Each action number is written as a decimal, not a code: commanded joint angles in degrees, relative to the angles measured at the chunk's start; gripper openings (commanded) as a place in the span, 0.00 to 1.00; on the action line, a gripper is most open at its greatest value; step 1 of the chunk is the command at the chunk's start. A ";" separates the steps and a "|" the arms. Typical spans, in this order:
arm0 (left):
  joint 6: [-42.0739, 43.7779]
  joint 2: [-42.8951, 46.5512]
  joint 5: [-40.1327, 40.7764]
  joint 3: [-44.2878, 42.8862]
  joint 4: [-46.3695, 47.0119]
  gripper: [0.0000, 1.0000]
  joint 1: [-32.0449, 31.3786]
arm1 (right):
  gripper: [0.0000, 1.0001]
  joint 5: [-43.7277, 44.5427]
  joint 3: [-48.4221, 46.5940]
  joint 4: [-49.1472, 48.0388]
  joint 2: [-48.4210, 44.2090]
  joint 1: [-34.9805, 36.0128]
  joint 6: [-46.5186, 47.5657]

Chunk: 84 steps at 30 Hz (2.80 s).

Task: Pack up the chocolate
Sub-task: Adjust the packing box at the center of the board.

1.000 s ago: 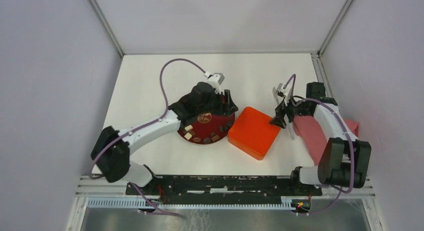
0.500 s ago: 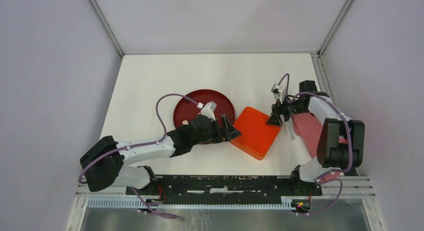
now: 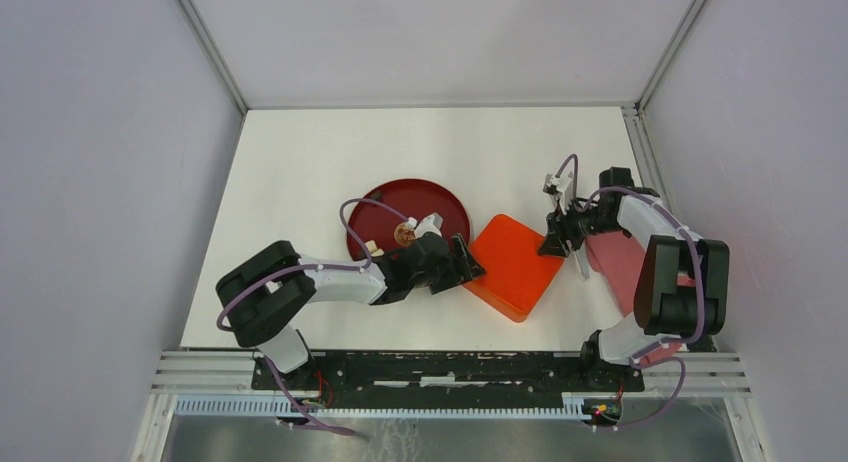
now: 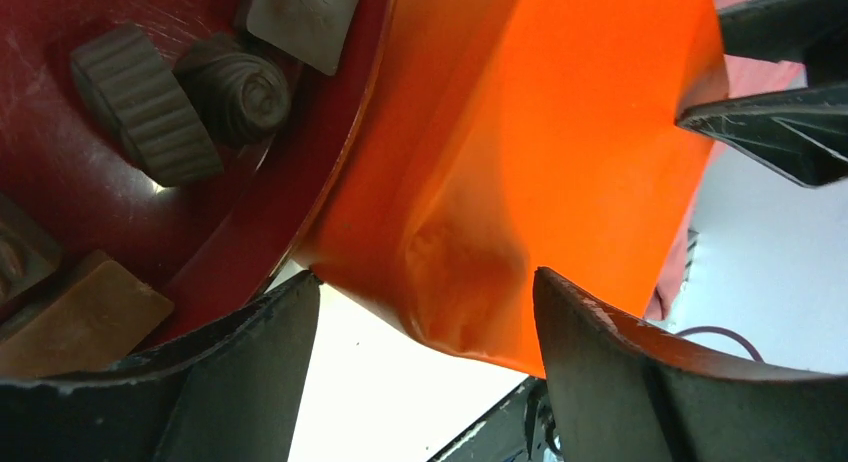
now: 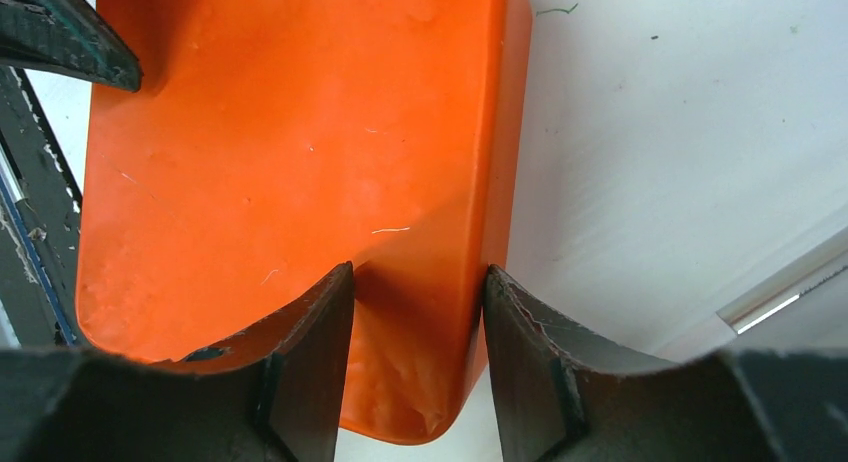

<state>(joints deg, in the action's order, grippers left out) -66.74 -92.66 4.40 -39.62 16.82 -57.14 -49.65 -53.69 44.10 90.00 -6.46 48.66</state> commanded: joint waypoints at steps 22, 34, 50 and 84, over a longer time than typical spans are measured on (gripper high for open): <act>12.28 -14.73 -1.44 -27.31 -15.85 0.75 5.39 | 0.57 1.60 9.15 0.10 -10.34 -2.79 -2.14; 20.36 -10.71 -1.56 -28.62 -19.22 0.85 6.67 | 0.78 -1.78 0.09 5.92 -14.72 -10.19 4.18; 41.28 8.18 -3.28 -19.68 -21.53 0.84 6.95 | 0.84 -8.92 1.58 27.61 -26.99 -10.21 55.51; 35.56 13.51 -18.13 -15.59 -15.04 0.54 16.11 | 0.57 19.25 2.19 -16.44 -27.42 0.16 -10.33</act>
<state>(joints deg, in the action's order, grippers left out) -23.40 -79.40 -14.11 -57.36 2.66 -39.92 -40.93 -49.56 43.66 61.95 -4.71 61.82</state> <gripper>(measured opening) 0.575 0.625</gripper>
